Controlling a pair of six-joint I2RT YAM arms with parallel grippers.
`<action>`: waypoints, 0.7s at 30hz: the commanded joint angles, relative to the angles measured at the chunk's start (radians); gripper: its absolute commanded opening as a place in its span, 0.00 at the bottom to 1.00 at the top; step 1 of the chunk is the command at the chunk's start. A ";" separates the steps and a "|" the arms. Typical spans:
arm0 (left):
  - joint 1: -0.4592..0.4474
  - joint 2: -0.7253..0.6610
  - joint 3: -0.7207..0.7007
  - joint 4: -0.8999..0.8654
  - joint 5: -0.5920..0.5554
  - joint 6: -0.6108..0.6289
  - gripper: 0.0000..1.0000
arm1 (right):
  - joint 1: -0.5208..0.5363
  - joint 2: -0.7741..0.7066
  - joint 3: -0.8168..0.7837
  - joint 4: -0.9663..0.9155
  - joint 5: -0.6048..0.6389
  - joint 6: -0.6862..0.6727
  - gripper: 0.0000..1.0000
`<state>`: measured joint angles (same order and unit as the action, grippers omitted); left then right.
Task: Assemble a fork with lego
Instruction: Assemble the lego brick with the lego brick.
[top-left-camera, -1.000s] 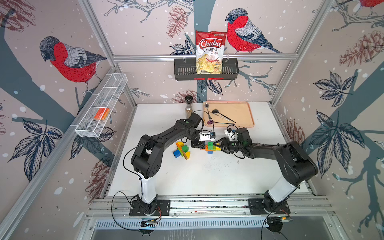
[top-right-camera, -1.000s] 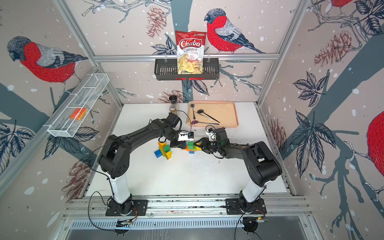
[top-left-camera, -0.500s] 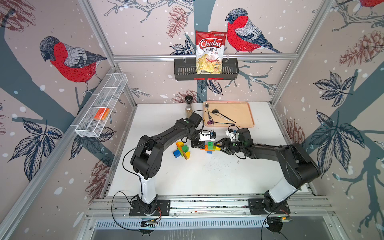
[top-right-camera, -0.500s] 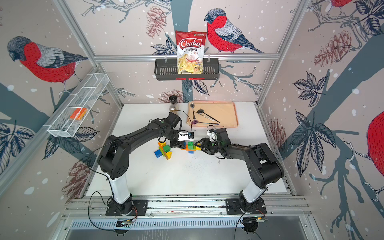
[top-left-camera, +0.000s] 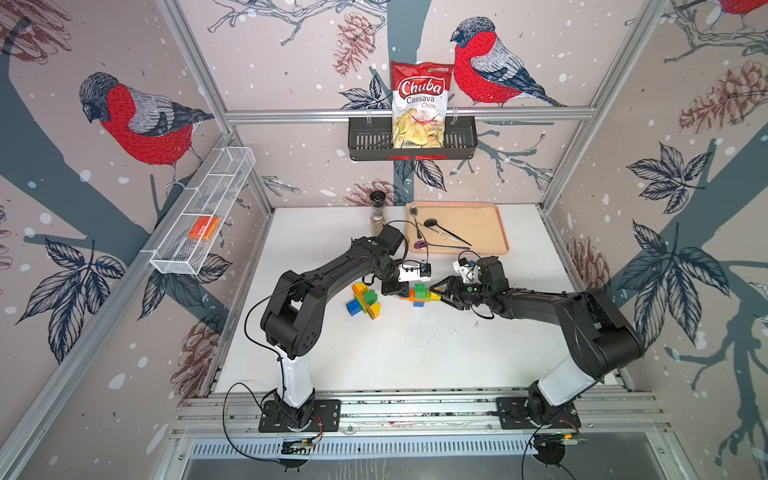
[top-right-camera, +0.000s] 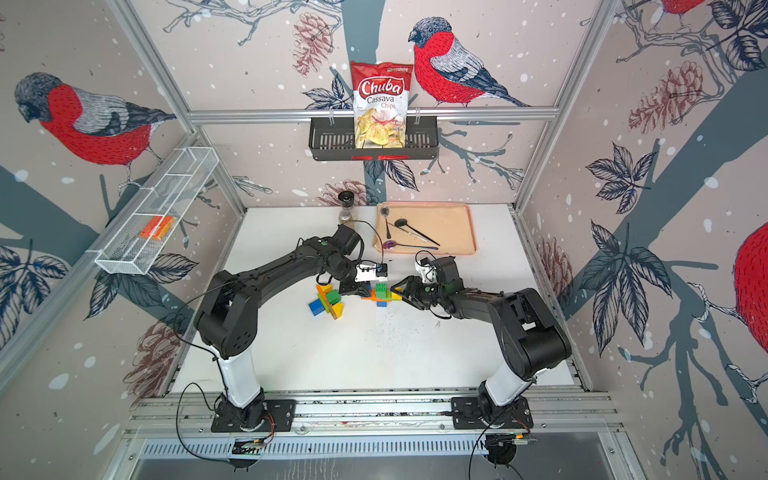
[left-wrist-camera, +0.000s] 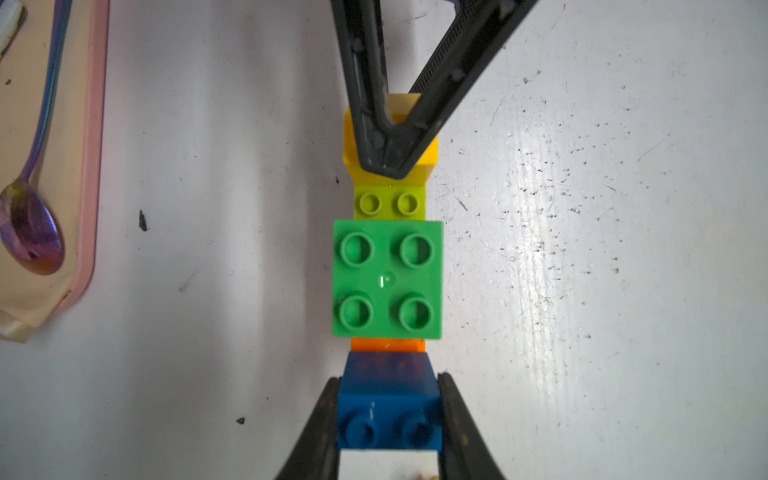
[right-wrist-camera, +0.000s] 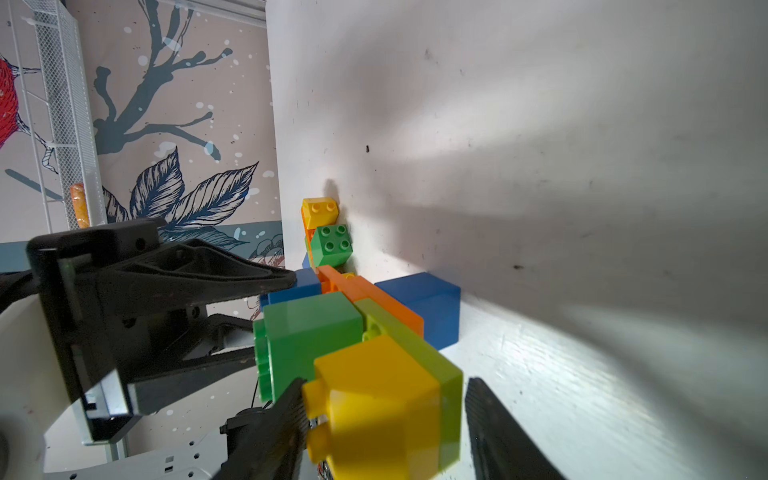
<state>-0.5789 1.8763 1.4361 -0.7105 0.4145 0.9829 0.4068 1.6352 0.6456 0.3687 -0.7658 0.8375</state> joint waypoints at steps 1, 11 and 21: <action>0.001 0.002 -0.003 -0.007 -0.005 0.003 0.00 | 0.000 0.007 -0.003 0.034 -0.018 0.010 0.59; 0.001 0.007 -0.002 -0.013 -0.009 0.005 0.00 | 0.000 0.027 -0.007 0.047 -0.026 0.020 0.50; -0.007 0.035 -0.002 -0.031 -0.037 0.011 0.00 | 0.007 0.054 -0.005 0.053 -0.029 0.020 0.47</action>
<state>-0.5793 1.8946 1.4384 -0.7090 0.4099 0.9825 0.4057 1.6768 0.6392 0.4496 -0.8112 0.8604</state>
